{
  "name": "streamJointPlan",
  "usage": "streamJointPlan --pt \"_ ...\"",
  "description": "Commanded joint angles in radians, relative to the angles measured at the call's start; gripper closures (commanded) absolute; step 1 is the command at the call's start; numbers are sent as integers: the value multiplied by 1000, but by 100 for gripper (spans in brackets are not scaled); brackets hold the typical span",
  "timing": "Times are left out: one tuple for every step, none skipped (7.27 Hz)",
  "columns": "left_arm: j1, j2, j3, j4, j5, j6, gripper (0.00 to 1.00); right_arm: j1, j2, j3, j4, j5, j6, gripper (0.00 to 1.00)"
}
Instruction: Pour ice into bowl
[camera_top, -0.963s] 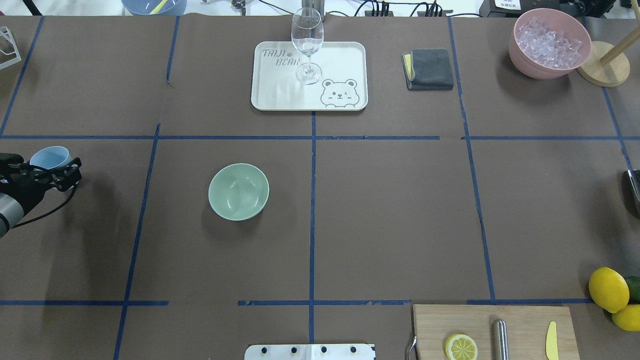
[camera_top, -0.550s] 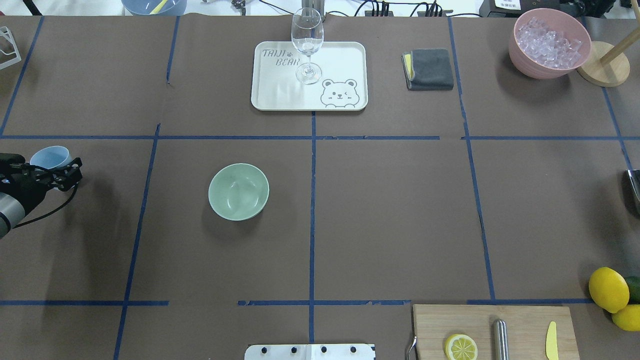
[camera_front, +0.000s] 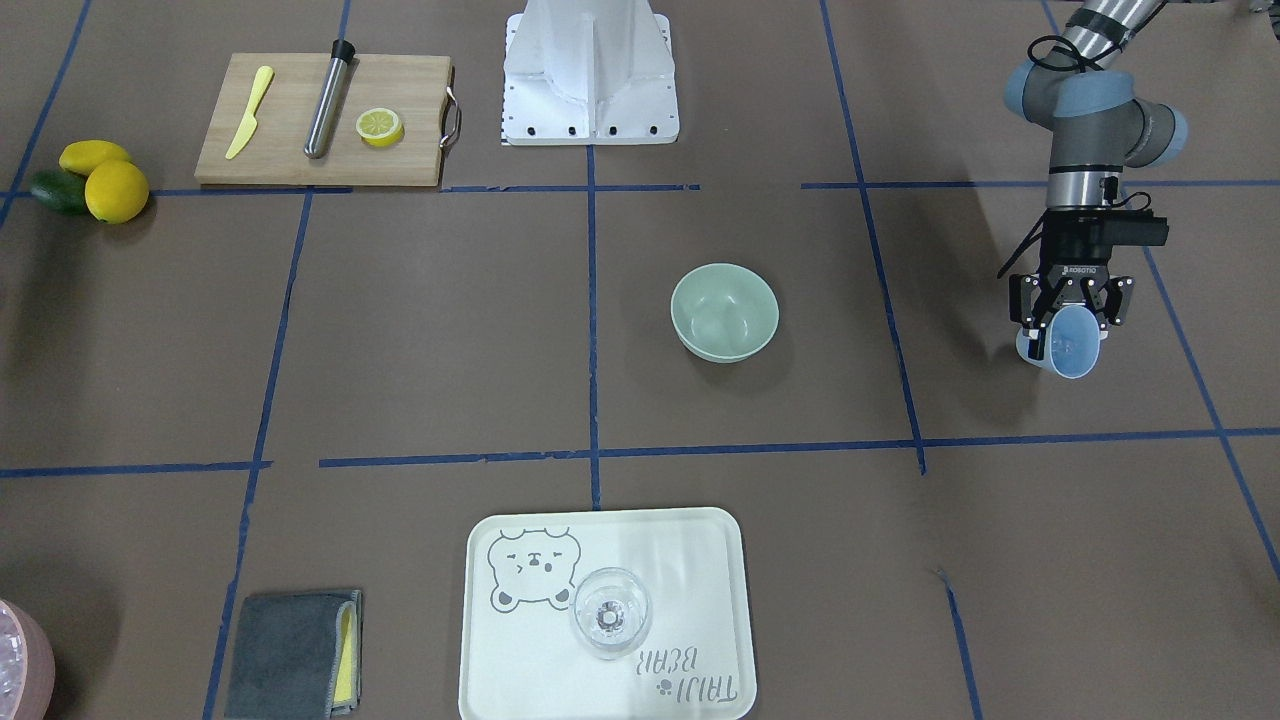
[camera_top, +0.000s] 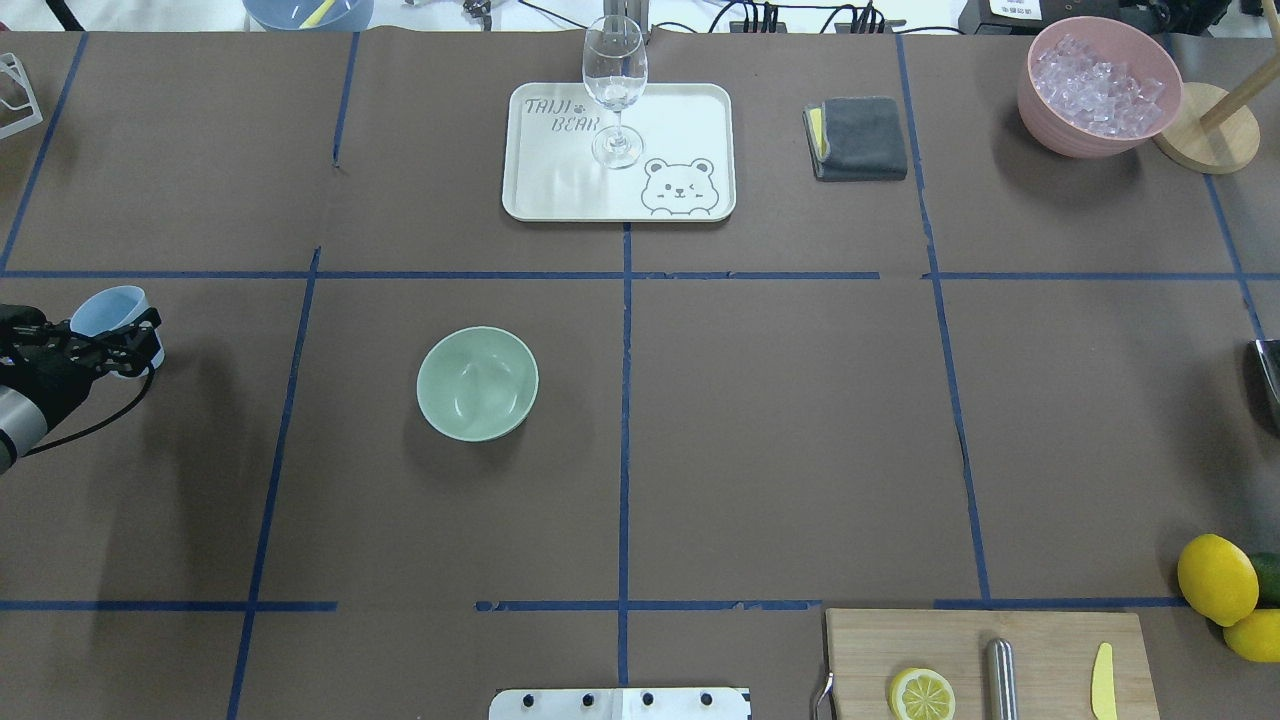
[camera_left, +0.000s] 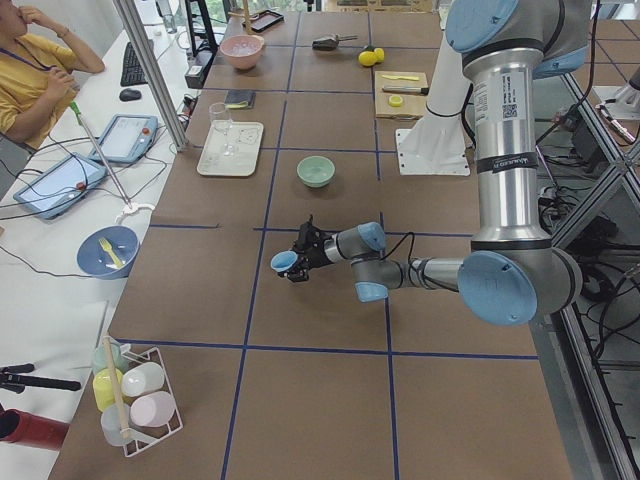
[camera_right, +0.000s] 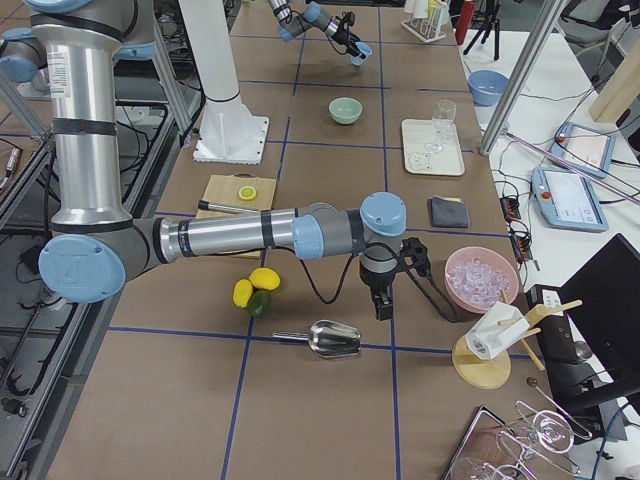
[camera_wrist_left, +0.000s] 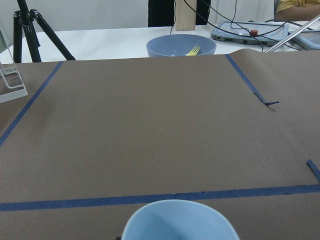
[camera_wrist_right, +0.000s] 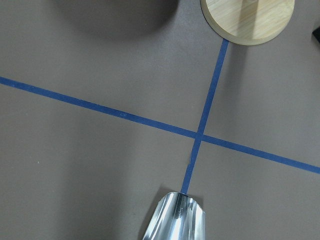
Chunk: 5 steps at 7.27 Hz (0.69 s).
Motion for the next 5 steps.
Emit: streamJointPlan --pt "-2 4 -109 -1 -60 139 100 0 0 0 0 0 0 0" --pt "-2 -11 -128 -1 -79 247 100 0 0 0 0 0 0 0" --pt "-2 -45 -142 2 -82 369 100 0 -2 0 0 0 0 0" --pt "-16 -100 -144 4 -81 545 100 0 -2 -1 0 0 0 0" --pt "-21 -135 -144 15 -82 594 100 0 -2 -1 0 0 0 0"
